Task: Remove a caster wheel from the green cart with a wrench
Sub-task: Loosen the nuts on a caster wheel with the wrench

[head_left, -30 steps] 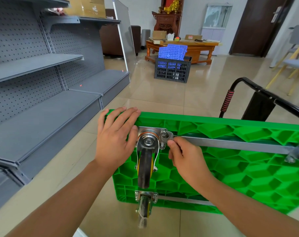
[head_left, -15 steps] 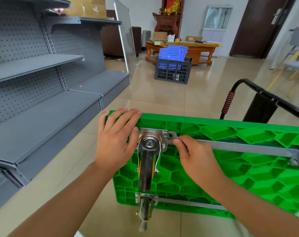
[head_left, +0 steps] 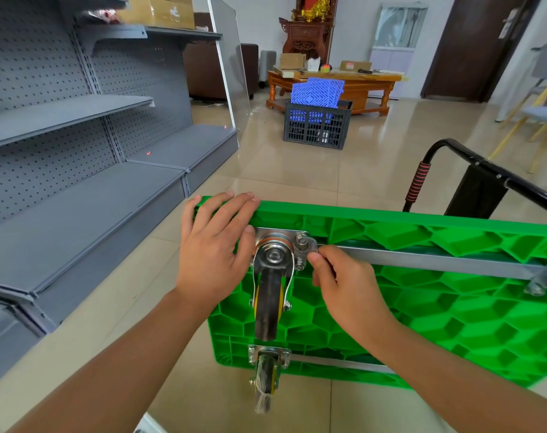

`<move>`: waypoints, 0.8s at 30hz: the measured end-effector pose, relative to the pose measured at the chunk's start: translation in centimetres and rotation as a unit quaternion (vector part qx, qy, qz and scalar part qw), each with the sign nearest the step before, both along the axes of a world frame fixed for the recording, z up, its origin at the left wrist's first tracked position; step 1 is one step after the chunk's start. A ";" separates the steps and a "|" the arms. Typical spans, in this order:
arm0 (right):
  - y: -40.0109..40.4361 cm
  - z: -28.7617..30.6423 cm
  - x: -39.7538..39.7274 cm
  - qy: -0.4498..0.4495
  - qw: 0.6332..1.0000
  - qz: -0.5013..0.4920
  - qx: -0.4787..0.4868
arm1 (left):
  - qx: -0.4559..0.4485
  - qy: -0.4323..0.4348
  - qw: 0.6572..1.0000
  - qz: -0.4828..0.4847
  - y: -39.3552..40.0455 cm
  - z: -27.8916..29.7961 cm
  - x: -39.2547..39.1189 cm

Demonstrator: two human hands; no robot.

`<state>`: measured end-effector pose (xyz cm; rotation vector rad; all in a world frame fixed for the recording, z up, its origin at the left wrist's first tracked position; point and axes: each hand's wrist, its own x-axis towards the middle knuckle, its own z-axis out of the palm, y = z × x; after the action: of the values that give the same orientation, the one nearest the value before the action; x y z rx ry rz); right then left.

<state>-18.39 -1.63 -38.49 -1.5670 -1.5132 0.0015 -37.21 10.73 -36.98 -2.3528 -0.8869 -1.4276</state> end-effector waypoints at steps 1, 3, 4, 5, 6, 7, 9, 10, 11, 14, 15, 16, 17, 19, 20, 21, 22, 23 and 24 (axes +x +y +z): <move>0.2 -0.2 -0.1 0.009 1.000 -0.005 -0.007 | -0.001 0.001 1.000 0.000 0.0 0.0 0.0; 0.6 -0.5 -0.3 0.045 0.998 -0.009 -0.031 | -0.001 0.002 1.000 0.000 0.0 0.1 0.0; 0.6 -0.5 -0.6 0.072 0.996 -0.007 -0.045 | -0.001 0.002 1.000 0.000 0.0 0.1 0.0; 0.6 -0.5 -0.8 0.103 0.993 -0.004 -0.055 | 0.000 0.002 1.000 -0.001 0.0 0.1 0.0; 0.6 -0.5 -1.2 0.138 0.989 -0.002 -0.061 | 0.001 0.002 1.000 -0.002 0.0 0.1 0.0; 0.5 -0.4 -1.6 0.175 0.982 0.000 -0.065 | 0.002 0.001 1.000 -0.001 0.0 0.1 0.1; 0.4 -0.3 -2.3 0.235 0.970 -0.002 -0.067 | 0.003 -0.001 1.000 0.000 0.0 0.1 0.1; 0.3 -0.3 -2.6 0.251 0.966 -0.006 -0.067 | 0.003 -0.003 1.000 0.000 0.0 0.1 0.2; 0.4 -0.3 -2.7 0.259 0.963 -0.008 -0.068 | 0.003 -0.004 1.000 0.000 0.0 0.1 0.2; 0.4 0.0 -2.5 0.249 0.965 -0.013 -0.083 | 0.001 -0.001 1.000 -0.004 0.0 0.2 0.1; 0.5 0.2 -2.2 0.224 0.970 -0.015 -0.088 | 0.002 0.000 1.000 -0.005 0.0 0.2 0.1; 0.5 0.4 -1.8 0.184 0.979 -0.021 -0.090 | 0.002 0.001 1.000 -0.005 0.0 0.2 0.1; 0.5 0.5 -1.4 0.133 0.987 -0.030 -0.088 | 0.001 0.002 1.000 -0.005 0.0 0.2 0.0; 0.5 1.1 -0.7 0.033 0.995 -0.048 -0.078 | -0.002 0.003 1.000 -0.005 0.0 0.3 0.0; 0.4 1.5 -0.4 -0.015 0.996 -0.056 -0.072 | -0.002 0.003 1.000 -0.005 0.0 0.2 0.0; 0.4 1.9 -0.2 -0.071 0.993 -0.064 -0.069 | -0.002 0.003 1.000 -0.005 0.0 0.3 0.0; 0.3 2.4 0.0 -0.136 0.986 -0.075 -0.068 | -0.001 0.003 1.000 -0.004 0.0 0.3 0.0; 0.2 3.0 0.3 -0.204 0.972 -0.090 -0.066 | 0.001 0.003 1.000 -0.003 -0.1 0.3 0.0; 0.1 3.6 0.4 -0.268 0.956 -0.108 -0.059 | 0.004 0.002 1.000 -0.003 -0.1 0.2 0.0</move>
<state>-17.96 -1.54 -34.90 -1.9240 -1.7605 -0.5025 -37.17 10.66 -36.74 -2.3542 -0.8733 -1.4245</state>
